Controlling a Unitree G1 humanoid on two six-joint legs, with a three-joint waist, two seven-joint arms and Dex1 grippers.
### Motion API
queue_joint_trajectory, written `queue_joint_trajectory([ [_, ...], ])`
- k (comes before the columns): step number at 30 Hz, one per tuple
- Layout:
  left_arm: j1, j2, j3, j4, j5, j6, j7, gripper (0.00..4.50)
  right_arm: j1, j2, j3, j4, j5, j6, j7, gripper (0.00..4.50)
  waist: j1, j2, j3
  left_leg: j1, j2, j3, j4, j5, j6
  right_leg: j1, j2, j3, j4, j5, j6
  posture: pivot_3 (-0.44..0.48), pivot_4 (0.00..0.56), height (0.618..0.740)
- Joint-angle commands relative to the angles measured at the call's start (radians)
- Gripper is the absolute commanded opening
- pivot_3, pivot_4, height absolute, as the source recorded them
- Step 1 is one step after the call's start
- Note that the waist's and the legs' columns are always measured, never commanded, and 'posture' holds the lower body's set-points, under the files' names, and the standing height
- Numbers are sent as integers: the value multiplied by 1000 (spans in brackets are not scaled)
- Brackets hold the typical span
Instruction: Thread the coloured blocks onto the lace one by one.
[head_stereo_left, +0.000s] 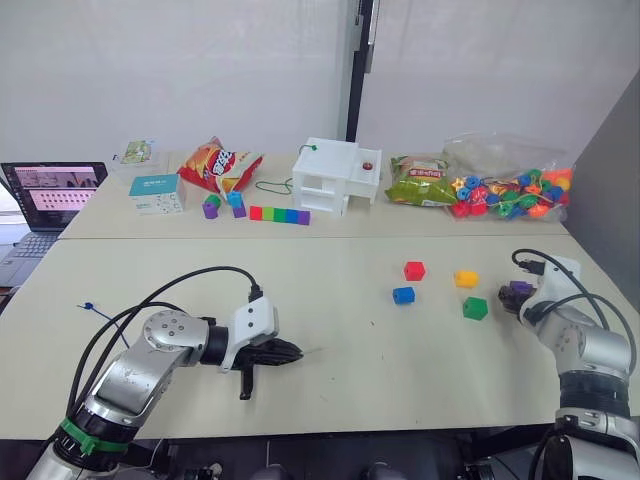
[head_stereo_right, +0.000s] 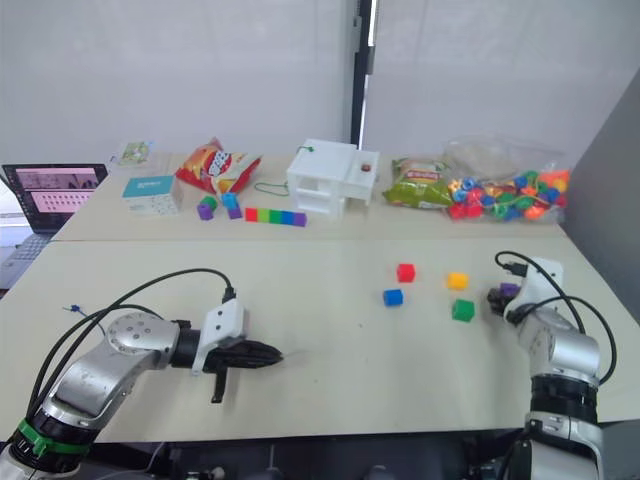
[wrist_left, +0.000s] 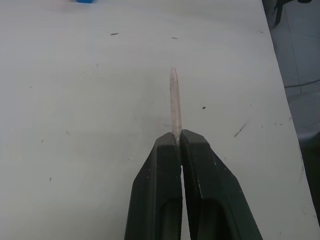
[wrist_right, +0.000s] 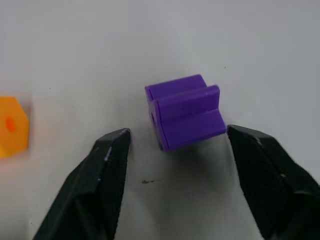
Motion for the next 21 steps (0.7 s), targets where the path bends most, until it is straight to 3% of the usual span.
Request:
queue_joint_trajectory([
  [1,4,13,8,-27,-7,-23,12,0,-27,-17,-11,19,-7,-69,25,1928,-2,0,0,0,0,0,0,0,0,0,0,0,0,0,0,0,150,740],
  [3,7,15,6,-29,-9,-23,14,0,-27,-14,-6,13,-3,-90,47,1259,-2,0,0,0,0,0,0,0,0,0,0,0,0,0,0,0,150,740],
  [4,7,17,5,-28,-9,-25,15,0,-27,-10,-7,3,3,-96,57,1148,-3,0,0,0,0,0,0,0,0,0,0,0,0,0,0,0,150,740],
  [11,-3,26,-1,-12,-5,-37,11,0,10,13,-20,-95,21,-102,71,1148,-2,0,0,0,0,0,0,0,0,0,0,0,0,0,0,0,150,740],
  [14,-9,32,-5,1,-2,-48,4,0,65,22,-29,-279,47,-50,72,1148,-1,1,0,0,0,0,0,0,0,-1,0,0,1,0,0,0,150,740],
  [17,-21,39,-3,19,-5,-53,-5,0,155,30,-39,-636,164,113,89,1148,-1,3,0,-1,0,0,0,0,0,-2,-1,0,1,0,0,0,150,740],
  [21,-26,50,2,36,-9,-57,-16,0,227,60,-57,-915,311,311,63,1148,-2,4,0,-1,1,-1,0,0,0,-2,0,0,1,0,0,0,150,740],
])
